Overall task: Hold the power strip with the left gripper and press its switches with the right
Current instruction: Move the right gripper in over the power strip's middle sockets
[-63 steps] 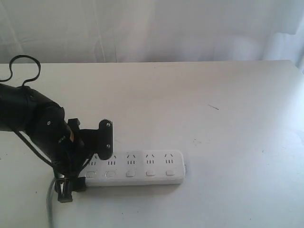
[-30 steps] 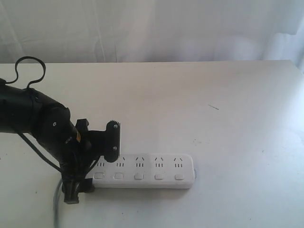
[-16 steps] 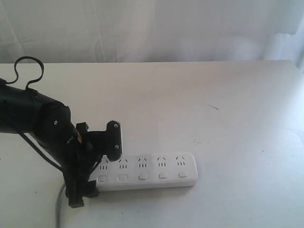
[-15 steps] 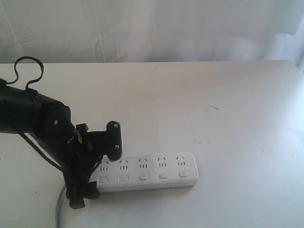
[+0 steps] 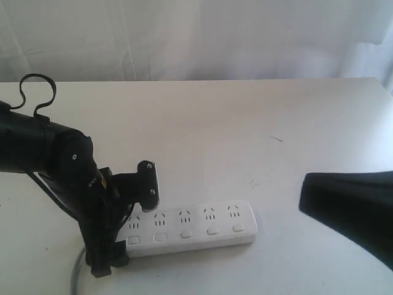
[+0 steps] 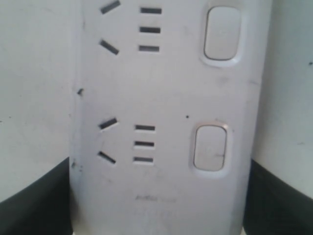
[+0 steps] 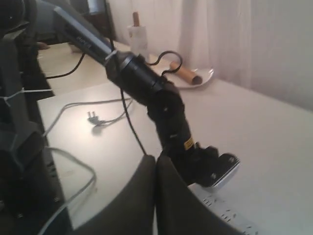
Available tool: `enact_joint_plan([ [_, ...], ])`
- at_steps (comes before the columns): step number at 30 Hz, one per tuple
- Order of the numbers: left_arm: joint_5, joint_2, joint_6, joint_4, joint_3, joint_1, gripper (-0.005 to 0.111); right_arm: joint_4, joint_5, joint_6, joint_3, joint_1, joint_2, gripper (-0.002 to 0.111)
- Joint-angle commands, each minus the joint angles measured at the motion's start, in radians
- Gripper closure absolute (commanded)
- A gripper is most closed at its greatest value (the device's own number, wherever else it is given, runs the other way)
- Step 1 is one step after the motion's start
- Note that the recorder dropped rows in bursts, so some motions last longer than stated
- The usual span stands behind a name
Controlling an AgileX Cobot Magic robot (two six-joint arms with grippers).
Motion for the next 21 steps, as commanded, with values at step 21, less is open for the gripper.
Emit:
enact_joint_plan([
  [21, 0.094, 0.058, -0.003, 0.003, -0.013, -0.069, 0.106, -0.011, 0.344, -0.225, 0.094, 0.246, 0.365, 0.108],
])
